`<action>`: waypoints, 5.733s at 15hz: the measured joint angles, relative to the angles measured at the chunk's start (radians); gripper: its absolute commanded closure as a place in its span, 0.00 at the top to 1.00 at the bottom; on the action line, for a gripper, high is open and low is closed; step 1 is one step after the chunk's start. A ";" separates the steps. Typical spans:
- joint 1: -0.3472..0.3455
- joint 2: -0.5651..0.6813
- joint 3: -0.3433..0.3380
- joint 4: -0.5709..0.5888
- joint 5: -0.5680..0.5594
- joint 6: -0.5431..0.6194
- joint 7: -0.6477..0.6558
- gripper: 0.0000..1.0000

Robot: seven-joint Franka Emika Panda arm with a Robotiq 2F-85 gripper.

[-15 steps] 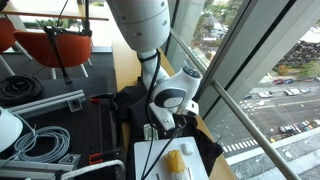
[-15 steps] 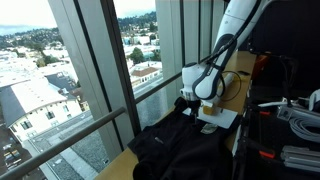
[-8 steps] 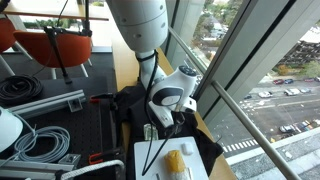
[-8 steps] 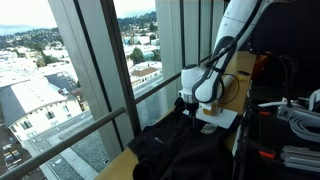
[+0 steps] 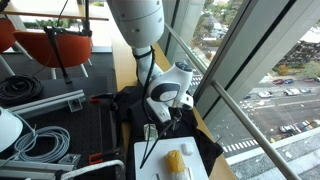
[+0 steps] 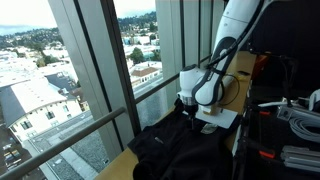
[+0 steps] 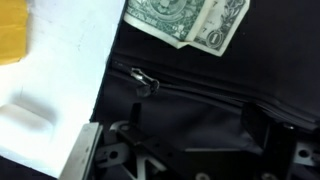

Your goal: Close the zipper on the black jacket.

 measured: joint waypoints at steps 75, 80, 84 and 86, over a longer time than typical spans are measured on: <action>0.031 -0.002 -0.002 -0.006 0.000 0.017 0.002 0.04; 0.061 0.028 0.006 0.028 0.000 0.016 0.002 0.04; 0.083 0.045 0.009 0.052 -0.001 0.012 0.002 0.04; 0.095 0.050 0.011 0.063 -0.002 0.010 0.002 0.04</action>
